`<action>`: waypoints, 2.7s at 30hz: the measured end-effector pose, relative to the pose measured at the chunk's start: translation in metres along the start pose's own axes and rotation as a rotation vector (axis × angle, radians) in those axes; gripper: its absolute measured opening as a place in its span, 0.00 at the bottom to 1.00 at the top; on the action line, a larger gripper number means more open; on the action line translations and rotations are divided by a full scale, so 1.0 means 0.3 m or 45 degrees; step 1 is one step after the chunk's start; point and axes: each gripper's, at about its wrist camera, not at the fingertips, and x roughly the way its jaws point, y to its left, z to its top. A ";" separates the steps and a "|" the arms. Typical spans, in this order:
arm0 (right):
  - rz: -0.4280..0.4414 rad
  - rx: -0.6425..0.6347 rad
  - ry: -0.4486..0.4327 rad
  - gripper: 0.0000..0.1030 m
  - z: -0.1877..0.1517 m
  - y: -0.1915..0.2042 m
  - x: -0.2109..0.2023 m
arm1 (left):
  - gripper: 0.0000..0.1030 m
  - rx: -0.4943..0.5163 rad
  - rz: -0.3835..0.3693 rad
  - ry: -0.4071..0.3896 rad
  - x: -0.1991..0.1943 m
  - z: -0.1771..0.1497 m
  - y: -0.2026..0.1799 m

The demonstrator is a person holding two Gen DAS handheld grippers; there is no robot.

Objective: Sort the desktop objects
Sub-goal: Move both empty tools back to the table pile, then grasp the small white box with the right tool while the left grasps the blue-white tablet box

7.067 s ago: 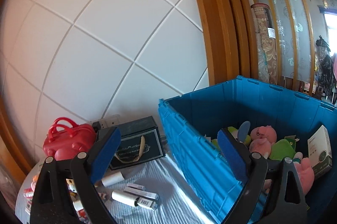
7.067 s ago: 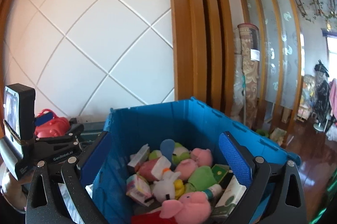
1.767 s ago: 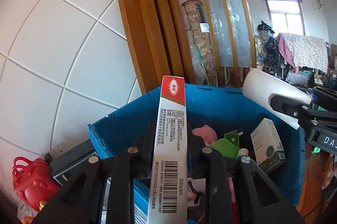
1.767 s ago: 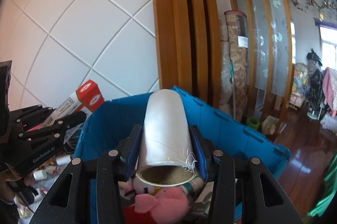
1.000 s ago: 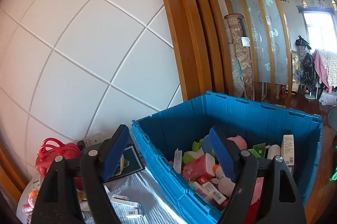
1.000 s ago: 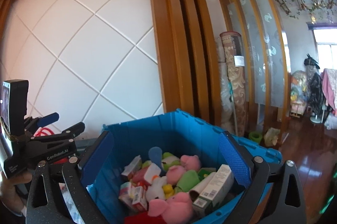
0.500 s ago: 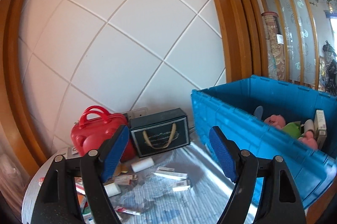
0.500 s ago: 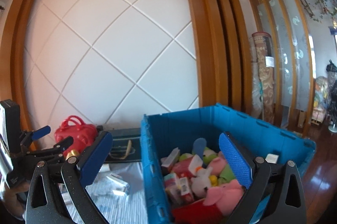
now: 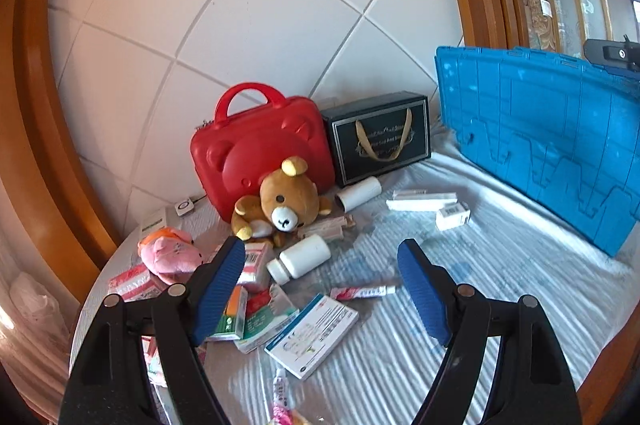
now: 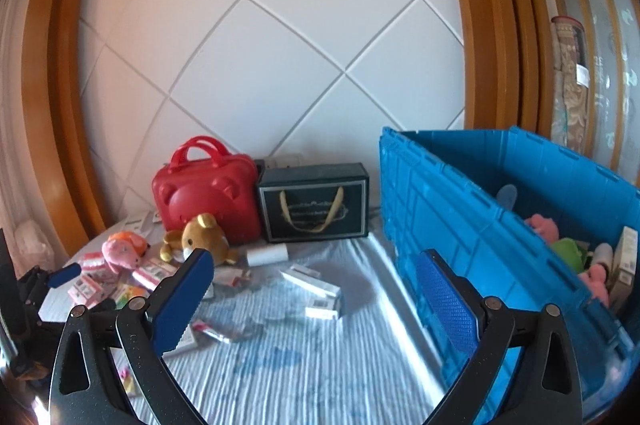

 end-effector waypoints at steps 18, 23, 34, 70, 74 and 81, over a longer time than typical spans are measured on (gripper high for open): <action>0.057 -0.078 0.208 1.00 -0.036 0.100 0.367 | 0.76 0.039 -0.452 0.319 0.396 -0.337 0.156; 0.068 -0.066 0.283 1.00 -0.057 0.094 0.503 | 0.76 0.007 -0.525 0.429 0.520 -0.371 0.194; 0.063 -0.045 0.464 1.00 -0.146 0.089 0.756 | 0.76 0.103 -0.532 0.548 0.631 -0.411 0.171; -0.029 -0.102 0.753 0.61 -0.375 -0.019 0.990 | 0.72 -0.048 -0.339 0.605 0.612 -0.419 0.131; -0.006 -0.107 0.701 0.61 -0.345 0.002 0.908 | 0.72 -0.033 -0.318 0.553 0.571 -0.379 0.134; 0.014 -0.137 0.538 0.61 -0.246 0.068 0.753 | 0.72 0.013 -0.298 0.402 0.466 -0.231 0.113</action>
